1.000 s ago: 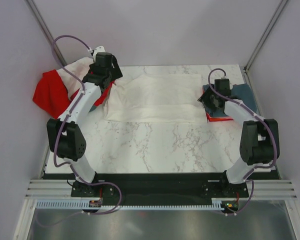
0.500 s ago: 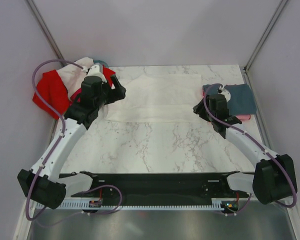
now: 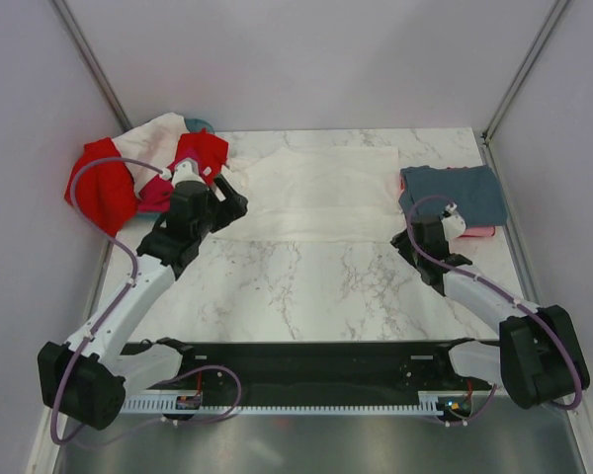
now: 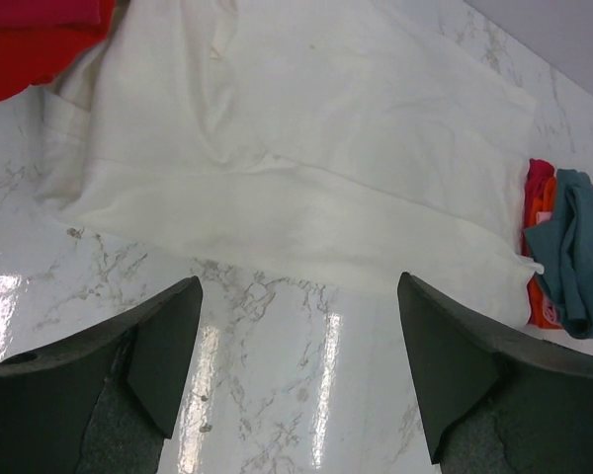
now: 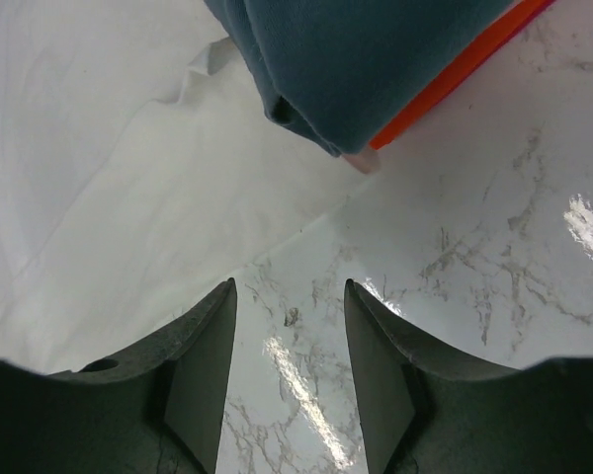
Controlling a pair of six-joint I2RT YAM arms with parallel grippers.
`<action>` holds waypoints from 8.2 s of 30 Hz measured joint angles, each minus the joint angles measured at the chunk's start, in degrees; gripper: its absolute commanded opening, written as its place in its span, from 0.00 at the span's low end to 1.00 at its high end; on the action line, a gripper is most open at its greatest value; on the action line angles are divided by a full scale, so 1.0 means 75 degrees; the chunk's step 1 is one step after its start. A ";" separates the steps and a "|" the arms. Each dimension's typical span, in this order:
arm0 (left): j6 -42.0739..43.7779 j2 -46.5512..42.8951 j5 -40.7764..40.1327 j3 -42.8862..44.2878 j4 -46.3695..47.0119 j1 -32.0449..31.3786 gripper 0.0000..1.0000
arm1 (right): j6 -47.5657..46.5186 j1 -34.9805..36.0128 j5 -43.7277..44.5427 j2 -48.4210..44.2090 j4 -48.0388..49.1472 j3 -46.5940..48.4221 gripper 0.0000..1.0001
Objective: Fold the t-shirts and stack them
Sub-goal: Fold the tshirt
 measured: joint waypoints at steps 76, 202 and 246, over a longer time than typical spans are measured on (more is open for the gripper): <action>-0.2471 -0.0402 -0.2116 -0.3395 0.1201 -0.0085 0.74 | 0.0248 -0.0781 0.0099 -0.0924 -0.0551 -0.1451 0.00; -0.1920 0.0804 -0.0994 -0.2008 -0.0848 0.2302 0.67 | -0.0055 -0.1198 -0.1087 -0.1475 -0.1504 -0.1454 0.00; 0.0050 0.3654 0.1743 -0.0673 0.2521 0.2241 0.11 | -0.0248 -0.1230 -0.1466 -0.0560 -0.0571 -0.1239 0.00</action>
